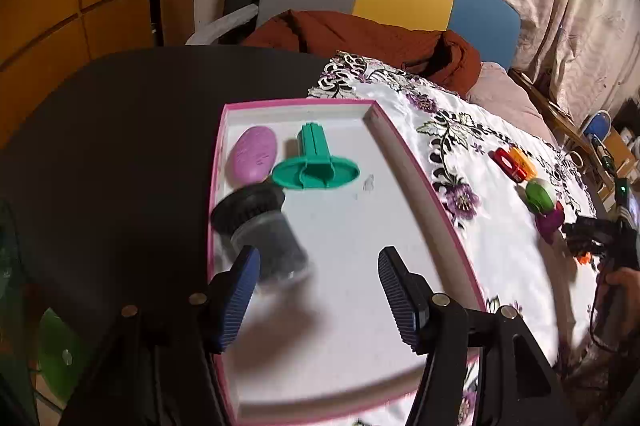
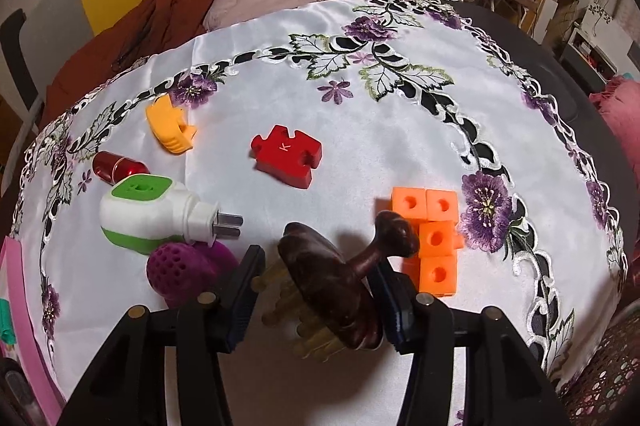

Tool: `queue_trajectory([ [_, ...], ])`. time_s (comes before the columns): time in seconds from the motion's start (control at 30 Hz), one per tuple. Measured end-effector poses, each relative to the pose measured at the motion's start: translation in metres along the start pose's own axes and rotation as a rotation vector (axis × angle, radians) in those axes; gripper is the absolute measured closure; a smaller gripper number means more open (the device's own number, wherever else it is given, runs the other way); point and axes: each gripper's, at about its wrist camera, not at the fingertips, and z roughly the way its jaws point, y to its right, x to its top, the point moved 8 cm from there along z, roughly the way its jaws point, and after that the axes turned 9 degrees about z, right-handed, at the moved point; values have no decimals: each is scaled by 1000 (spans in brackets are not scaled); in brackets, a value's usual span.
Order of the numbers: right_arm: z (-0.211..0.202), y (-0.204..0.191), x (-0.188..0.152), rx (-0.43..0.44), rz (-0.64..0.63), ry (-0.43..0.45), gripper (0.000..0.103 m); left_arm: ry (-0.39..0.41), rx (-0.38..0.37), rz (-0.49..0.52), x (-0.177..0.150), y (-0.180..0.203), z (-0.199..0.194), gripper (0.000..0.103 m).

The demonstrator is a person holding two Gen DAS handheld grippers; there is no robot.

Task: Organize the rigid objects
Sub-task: 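Lift the brown spiky brush with the right gripper toward the tray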

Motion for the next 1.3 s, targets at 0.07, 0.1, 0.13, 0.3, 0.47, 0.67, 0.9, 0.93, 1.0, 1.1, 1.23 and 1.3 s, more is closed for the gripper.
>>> queue_trajectory([
  [0.07, 0, -1, 0, 2, -2, 0, 50, -5, 16, -4, -7, -4, -3, 39],
  [0.1, 0, -1, 0, 1, -3, 1, 50, -8, 24, -3, -11, -6, -4, 38],
  [0.13, -1, -1, 0, 3, -4, 5, 50, -17, 36, -4, -15, -8, -4, 38],
  [0.3, -5, -7, -1, 5, -31, 22, 50, -33, 63, -33, -28, -19, -7, 38],
  [0.47, -5, -9, -3, 19, -32, 15, 50, -27, 57, -41, -31, -21, -11, 38],
  [0.67, -12, -13, -5, 86, -19, 15, 50, -4, 42, -40, -28, -19, -16, 38],
  [0.9, -13, -10, -8, 129, 18, -8, 50, -3, 30, -47, -29, -19, -15, 38],
  [0.93, -18, -9, -7, 157, 31, 5, 50, 1, 27, -48, -28, -18, -16, 38],
  [1.0, -27, -9, -5, 206, 47, 8, 50, 5, 15, -45, -27, -16, -17, 38],
  [1.1, -29, -13, -11, 282, 74, -38, 50, 14, 7, -38, -27, -15, -18, 38],
  [1.23, -34, -26, -17, 308, 41, -34, 50, 12, 7, -39, -27, -17, -16, 38],
  [1.3, -37, -32, -21, 305, 9, -32, 50, 13, 7, -48, -27, -19, -16, 38],
])
